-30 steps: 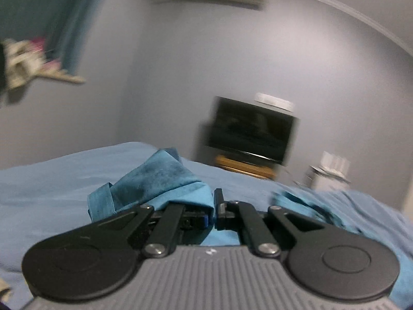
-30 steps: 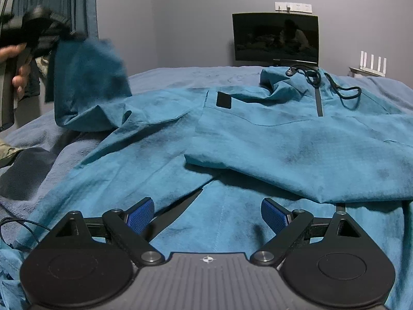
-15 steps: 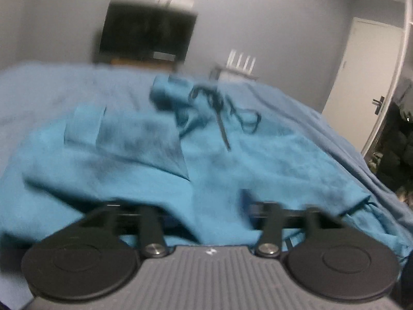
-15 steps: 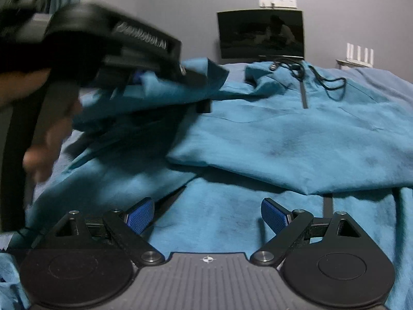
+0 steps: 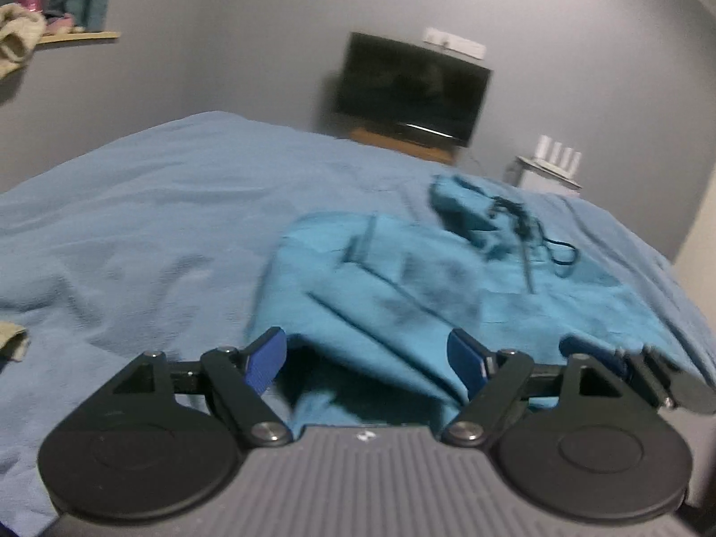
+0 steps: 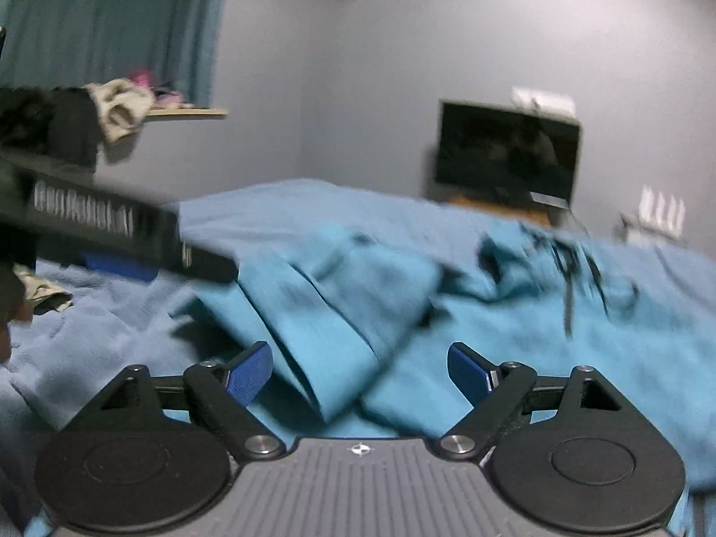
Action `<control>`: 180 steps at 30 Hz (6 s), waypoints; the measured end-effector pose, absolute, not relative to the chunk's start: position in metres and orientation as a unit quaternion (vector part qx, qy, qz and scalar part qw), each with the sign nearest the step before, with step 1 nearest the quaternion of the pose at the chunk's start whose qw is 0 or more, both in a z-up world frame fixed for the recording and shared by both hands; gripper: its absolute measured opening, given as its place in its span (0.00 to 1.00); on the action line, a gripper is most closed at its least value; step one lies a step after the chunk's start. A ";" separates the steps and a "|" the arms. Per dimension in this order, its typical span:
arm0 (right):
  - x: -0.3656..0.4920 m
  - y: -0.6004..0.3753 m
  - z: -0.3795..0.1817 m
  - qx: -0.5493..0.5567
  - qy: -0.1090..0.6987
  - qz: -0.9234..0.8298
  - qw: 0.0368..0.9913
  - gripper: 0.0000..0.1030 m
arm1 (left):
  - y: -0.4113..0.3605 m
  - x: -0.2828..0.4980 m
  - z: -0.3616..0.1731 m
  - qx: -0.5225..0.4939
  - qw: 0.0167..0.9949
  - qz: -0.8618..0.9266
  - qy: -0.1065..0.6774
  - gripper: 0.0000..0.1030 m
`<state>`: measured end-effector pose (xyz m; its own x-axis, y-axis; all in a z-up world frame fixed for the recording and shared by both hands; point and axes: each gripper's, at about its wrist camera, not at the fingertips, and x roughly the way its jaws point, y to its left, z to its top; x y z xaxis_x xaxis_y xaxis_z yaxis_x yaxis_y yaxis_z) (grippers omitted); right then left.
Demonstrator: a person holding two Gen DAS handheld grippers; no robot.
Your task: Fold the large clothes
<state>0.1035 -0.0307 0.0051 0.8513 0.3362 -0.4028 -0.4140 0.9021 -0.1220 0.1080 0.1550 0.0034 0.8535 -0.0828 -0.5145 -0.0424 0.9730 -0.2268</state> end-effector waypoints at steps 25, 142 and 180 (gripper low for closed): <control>0.180 0.011 -0.001 -0.144 0.184 0.113 0.966 0.02 | 0.236 0.152 -0.036 -0.273 0.920 0.080 0.269 0.76; 0.167 -0.286 -0.021 0.035 0.223 -0.141 0.964 0.56 | 0.161 0.186 -0.057 -0.151 0.959 -0.101 0.218 0.83; 0.218 -0.247 -0.041 0.088 0.219 -0.042 0.971 0.66 | 0.030 0.516 -0.026 -0.168 0.933 -0.128 0.291 0.80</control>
<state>0.2177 -0.2466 -0.0407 0.9002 -0.0432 -0.4333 0.1201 0.9811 0.1518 0.5160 0.0295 -0.0262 0.7982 -0.3372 -0.4992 0.1416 0.9105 -0.3886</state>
